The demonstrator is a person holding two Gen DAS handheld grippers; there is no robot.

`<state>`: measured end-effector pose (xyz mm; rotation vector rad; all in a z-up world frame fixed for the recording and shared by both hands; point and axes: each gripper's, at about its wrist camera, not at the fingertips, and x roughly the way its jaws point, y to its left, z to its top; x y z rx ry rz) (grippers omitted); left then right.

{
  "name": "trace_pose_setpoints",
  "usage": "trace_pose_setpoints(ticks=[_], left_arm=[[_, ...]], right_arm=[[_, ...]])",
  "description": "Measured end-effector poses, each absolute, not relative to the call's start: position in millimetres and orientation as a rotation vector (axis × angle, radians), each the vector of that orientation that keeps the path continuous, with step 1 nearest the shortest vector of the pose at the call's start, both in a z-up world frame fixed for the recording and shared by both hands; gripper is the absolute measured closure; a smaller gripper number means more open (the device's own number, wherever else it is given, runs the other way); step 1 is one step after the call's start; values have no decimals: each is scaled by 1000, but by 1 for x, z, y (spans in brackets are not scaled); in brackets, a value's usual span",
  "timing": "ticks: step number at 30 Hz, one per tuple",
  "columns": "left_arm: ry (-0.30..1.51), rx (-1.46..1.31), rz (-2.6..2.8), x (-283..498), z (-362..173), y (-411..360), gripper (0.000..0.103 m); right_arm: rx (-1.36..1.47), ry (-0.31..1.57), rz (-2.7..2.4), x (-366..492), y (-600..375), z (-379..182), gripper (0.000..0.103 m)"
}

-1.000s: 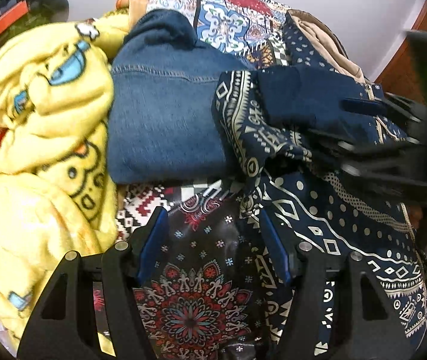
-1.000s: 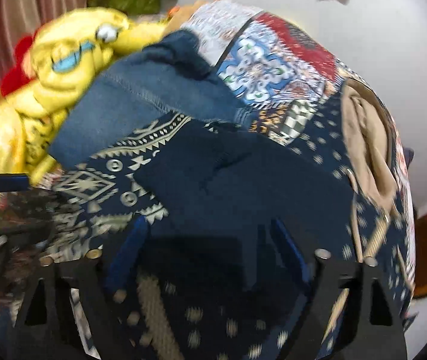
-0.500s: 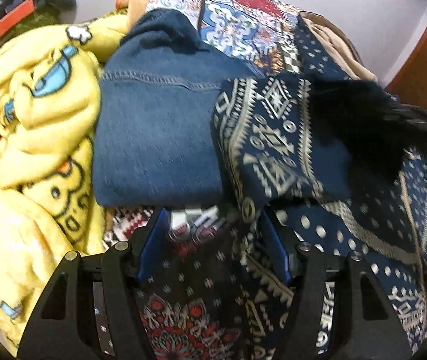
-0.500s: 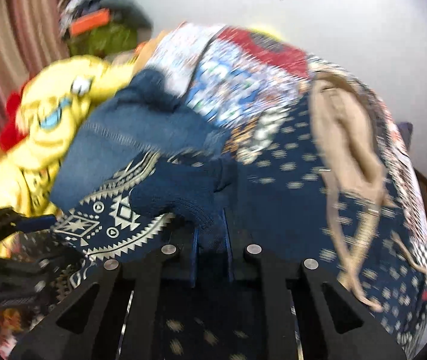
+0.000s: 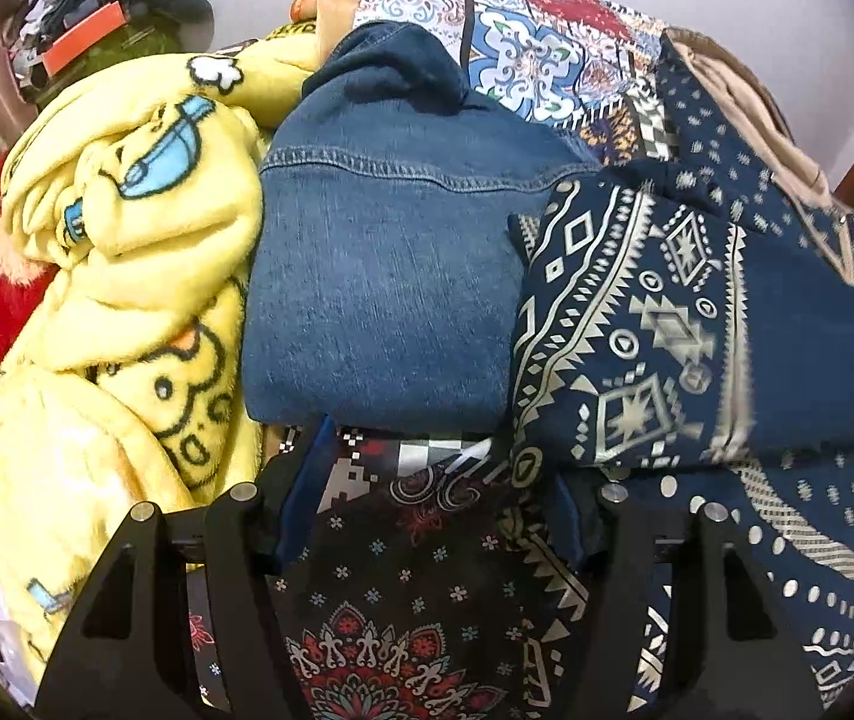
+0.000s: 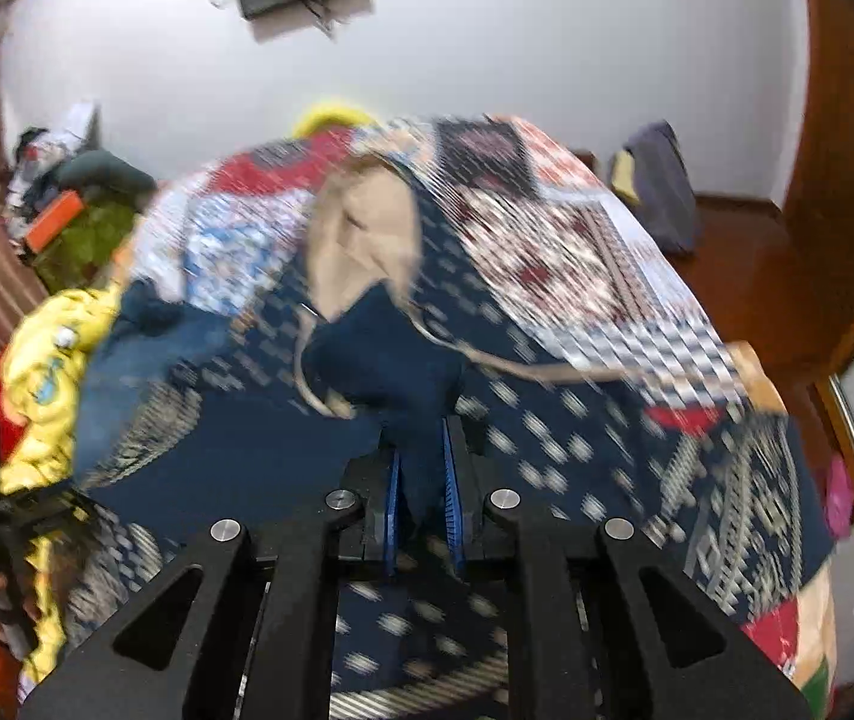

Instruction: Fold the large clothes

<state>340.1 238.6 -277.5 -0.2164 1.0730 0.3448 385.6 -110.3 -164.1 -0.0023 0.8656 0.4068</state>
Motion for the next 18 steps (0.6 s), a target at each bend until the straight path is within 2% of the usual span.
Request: trace_pose_setpoints(ticks=[6, 13, 14, 18], left_arm=[[1127, -204, 365, 347, -295, 234, 38], [1152, -187, 346, 334, -283, 229, 39], [1154, -178, 337, 330, -278, 226, 39], [1146, -170, 287, 318, -258, 214, 39]], right_arm=[[34, 1016, 324, 402, -145, -218, 92], [23, 1063, 273, 396, -176, -227, 89], [17, 1070, 268, 395, -180, -224, 86], [57, 1069, 284, 388, -205, -206, 66]])
